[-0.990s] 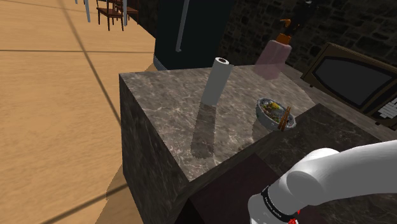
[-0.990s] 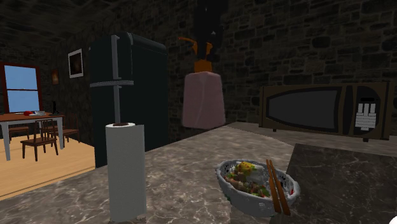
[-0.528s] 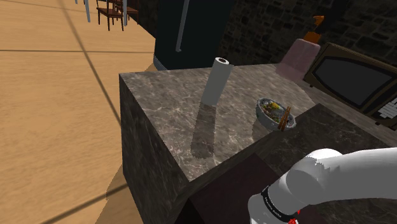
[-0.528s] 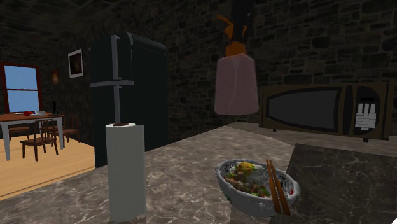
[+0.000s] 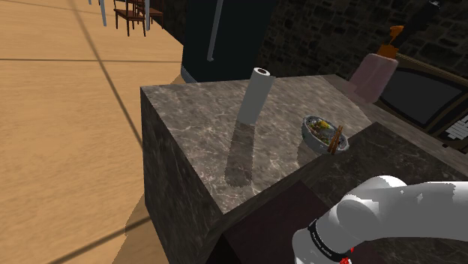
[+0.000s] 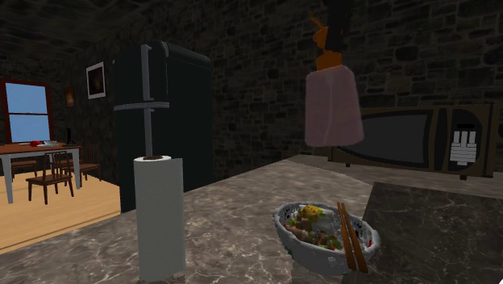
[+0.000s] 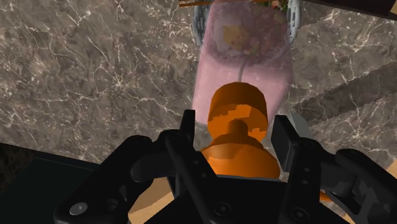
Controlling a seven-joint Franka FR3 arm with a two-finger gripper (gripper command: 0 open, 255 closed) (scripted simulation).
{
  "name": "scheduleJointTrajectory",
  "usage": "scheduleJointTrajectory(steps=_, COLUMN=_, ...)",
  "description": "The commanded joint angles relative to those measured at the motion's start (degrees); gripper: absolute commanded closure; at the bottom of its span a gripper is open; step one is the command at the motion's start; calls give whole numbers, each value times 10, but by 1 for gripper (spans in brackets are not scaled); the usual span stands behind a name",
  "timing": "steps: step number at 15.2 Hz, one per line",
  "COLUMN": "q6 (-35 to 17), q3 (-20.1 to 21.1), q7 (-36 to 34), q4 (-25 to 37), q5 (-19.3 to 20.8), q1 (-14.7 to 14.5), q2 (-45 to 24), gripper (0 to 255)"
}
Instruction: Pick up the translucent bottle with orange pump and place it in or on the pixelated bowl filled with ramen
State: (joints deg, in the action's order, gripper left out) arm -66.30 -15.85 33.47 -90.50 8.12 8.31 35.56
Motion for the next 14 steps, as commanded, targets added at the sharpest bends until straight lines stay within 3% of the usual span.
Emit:
scheduleJointTrajectory(steps=1, q6=-16, q3=0, q7=-1, q4=-31, q5=3, q1=2, q2=15, gripper=255)
scheduleJointTrajectory(steps=14, q6=-108, q3=2, q7=-12, q4=-202, q5=15, q1=14, q2=95, gripper=255)
